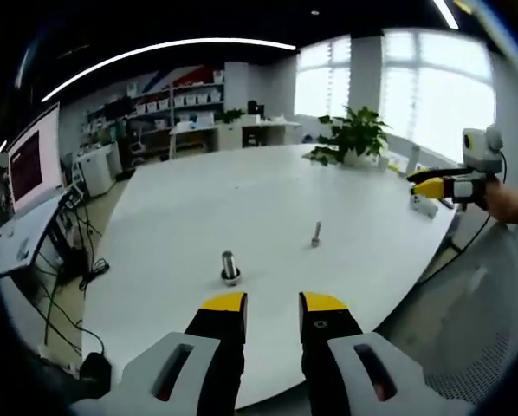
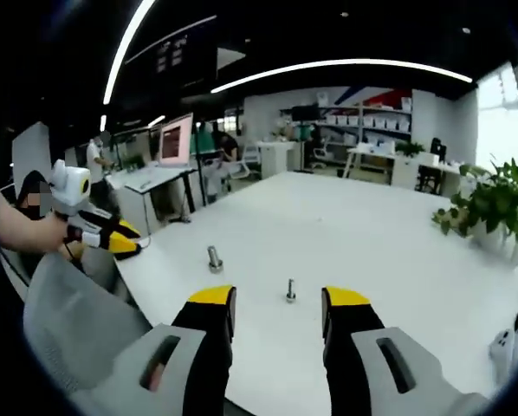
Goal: Place the washer onto the threaded stud by aligning its center hole with the stud, sliding it down to the base, and recovering from edge contact or off-axis alignment until the washer reaches the visible bottom stop.
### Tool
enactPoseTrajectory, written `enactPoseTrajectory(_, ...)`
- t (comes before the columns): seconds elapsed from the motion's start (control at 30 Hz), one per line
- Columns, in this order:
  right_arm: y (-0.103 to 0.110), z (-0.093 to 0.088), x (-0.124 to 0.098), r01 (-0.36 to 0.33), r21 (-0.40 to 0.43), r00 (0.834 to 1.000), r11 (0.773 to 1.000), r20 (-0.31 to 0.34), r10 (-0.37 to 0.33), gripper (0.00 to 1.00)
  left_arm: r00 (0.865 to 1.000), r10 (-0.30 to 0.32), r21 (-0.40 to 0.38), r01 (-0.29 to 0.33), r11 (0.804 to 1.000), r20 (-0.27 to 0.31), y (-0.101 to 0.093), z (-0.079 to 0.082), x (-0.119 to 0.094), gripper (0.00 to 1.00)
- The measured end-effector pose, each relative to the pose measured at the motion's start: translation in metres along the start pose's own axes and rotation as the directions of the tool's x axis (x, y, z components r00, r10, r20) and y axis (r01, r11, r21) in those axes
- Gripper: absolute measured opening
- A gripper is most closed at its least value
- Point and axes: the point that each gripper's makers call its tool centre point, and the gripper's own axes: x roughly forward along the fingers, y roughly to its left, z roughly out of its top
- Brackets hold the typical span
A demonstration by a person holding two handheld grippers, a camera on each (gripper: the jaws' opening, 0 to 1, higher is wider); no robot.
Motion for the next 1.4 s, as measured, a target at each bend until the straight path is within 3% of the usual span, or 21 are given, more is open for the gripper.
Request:
enactPoseTrajectory(0.17,-0.009,-0.004,-0.014,0.063,0.019,0.997,0.998,0.041,-0.064,0.41,0.999,-0.041,-0.034,0.042,0.999,0.02,-0.005,0.003,0.001,0.22)
enactPoseTrajectory(0.23,-0.014,-0.008,-0.015,0.089,-0.053,0.995,0.995,0.04,-0.087,0.4,0.998,-0.047,-0.028,0.048,0.998,0.038,-0.008,0.006,0.0,0.22)
enactPoseTrajectory(0.37,-0.004,0.001,-0.012,0.073,-0.081,0.995,0.994,0.067,-0.067,0.4,0.998,-0.039,0.012,0.038,0.999,0.056,-0.01,0.012,-0.002,0.22)
enactPoseTrajectory(0.43,0.002,-0.009,-0.009,0.052,-0.144,0.999,0.988,0.017,-0.051,0.4,0.997,-0.048,-0.004,0.048,0.999,0.06,-0.011,0.012,-0.001,0.22)
enactPoseTrajectory(0.57,0.006,-0.011,-0.007,0.029,-0.144,1.0,0.989,0.01,-0.028,0.38,0.994,-0.073,-0.003,0.073,0.997,0.077,-0.015,0.015,0.0,0.22)
enactPoseTrajectory(0.87,-0.002,-0.014,-0.009,0.057,-0.127,0.998,0.99,0.009,-0.056,0.39,0.993,-0.095,0.018,0.094,0.995,0.074,-0.022,0.015,0.001,0.22)
enactPoseTrajectory(1.4,-0.002,-0.016,-0.009,0.048,-0.144,0.999,0.988,-0.004,-0.049,0.39,0.993,-0.066,0.005,0.065,0.998,0.098,-0.019,0.02,-0.001,0.23)
